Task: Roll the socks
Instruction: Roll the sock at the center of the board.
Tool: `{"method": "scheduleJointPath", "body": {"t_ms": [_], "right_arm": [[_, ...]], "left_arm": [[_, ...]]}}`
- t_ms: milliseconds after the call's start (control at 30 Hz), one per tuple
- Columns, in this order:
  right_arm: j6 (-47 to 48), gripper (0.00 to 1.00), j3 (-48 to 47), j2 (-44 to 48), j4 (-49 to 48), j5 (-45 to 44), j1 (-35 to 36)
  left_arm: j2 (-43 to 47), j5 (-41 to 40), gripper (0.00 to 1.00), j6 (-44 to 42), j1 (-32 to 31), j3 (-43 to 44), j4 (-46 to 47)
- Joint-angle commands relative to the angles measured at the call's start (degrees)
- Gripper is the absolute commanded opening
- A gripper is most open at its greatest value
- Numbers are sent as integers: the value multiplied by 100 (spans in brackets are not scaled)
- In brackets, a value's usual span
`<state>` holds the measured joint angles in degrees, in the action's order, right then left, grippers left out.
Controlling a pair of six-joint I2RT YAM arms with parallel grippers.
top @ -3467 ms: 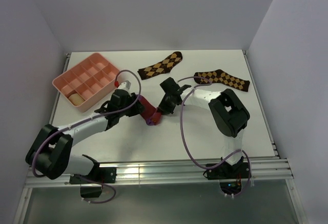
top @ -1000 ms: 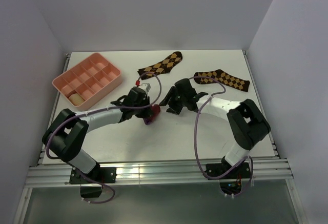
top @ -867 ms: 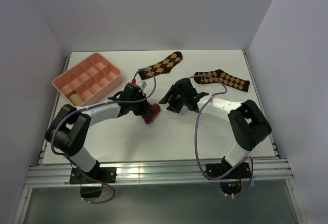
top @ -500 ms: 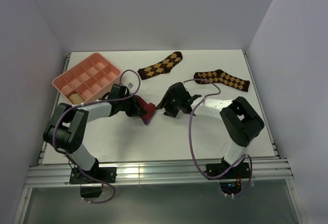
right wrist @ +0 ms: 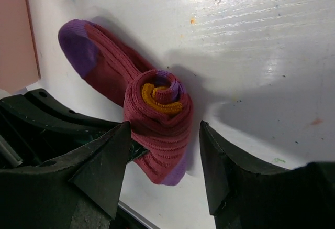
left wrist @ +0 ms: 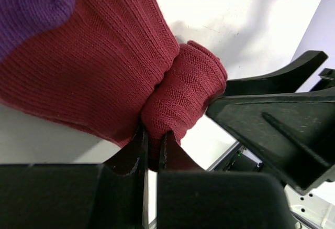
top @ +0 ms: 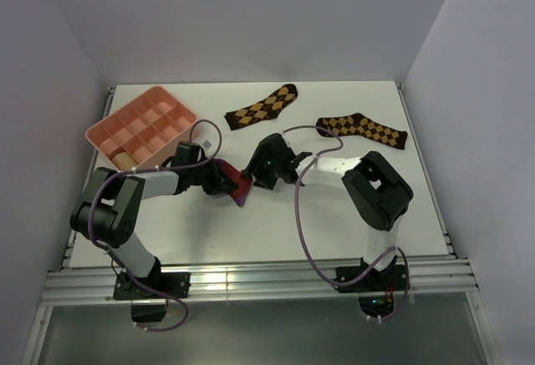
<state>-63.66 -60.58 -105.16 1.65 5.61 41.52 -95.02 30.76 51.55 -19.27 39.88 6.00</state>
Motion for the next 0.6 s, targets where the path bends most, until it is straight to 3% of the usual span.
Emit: {"method": "scheduleJointPath", "body": {"t_ms": [0, 300, 433, 533, 567], "right_arm": [[-68, 62, -279, -144, -147, -148, 76], [-226, 60, -350, -566, -341, -112, 199], [-305, 52, -271, -698, -402, -34, 216], [-235, 30, -174, -637, -341, -68, 199], [-156, 19, -165, -611, -280, -68, 164]], "left_arm": [[-297, -334, 1, -251, -7, 2, -582], [-587, -185, 2, -66, 107, 11, -582], [-605, -106, 3, 39, 107, -59, -574], [-649, -18, 3, 110, 99, -173, -495], [-675, 8, 3, 144, 99, -217, -468]]}}
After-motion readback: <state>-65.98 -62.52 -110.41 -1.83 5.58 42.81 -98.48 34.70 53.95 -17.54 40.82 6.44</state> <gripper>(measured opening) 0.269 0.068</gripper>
